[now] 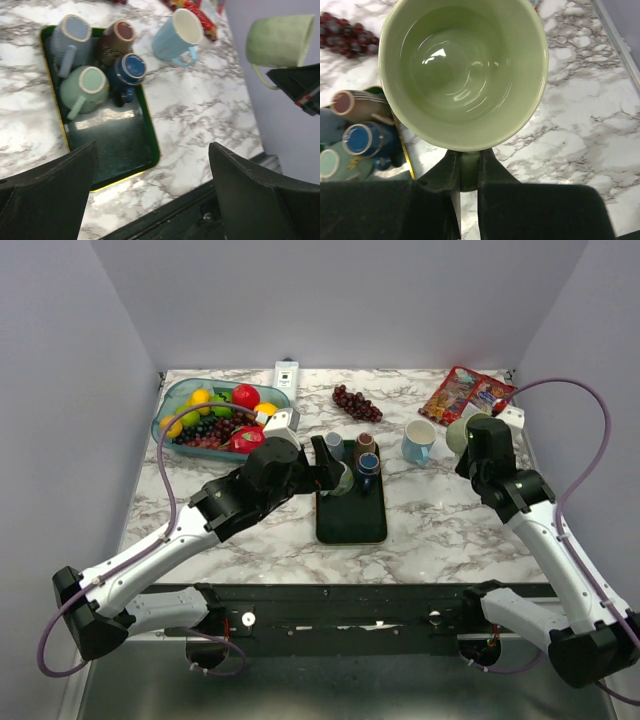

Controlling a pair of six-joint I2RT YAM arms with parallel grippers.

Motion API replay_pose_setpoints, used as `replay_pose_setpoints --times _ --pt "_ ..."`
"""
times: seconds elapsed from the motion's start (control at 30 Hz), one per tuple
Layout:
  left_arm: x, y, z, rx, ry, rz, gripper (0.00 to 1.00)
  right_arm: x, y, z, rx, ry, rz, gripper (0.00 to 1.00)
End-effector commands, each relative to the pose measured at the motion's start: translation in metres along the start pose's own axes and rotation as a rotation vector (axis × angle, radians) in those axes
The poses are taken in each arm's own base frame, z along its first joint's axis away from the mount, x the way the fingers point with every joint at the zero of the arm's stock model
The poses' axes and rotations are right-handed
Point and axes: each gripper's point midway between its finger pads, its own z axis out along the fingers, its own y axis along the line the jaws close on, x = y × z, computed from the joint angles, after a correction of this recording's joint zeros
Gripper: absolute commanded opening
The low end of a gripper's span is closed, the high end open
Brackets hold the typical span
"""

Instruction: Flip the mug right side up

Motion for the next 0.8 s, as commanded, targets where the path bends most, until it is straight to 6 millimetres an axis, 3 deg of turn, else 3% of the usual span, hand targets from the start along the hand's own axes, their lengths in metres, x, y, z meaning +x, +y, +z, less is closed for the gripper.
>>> replay_pose_setpoints --times 0.0,0.07,0.3,0.77 --pt "0.013 0.042 0.017 -0.13 0.076 0.076 0.99 -0.012 -0.017 0.03 0.121 -0.063 -0.016 0.01" --pt "0.018 0.047 0.023 -0.138 0.107 0.098 0.99 0.001 -0.011 0.051 0.099 -0.016 -0.044 0.01" --pt "0.018 0.072 0.045 -0.183 0.166 0.08 0.99 0.037 -0.016 0.102 0.155 0.1 -0.126 0.01" --pt "0.029 0.103 0.072 -0.214 0.257 0.098 0.99 0.069 -0.006 0.153 0.122 0.19 -0.224 0.01"
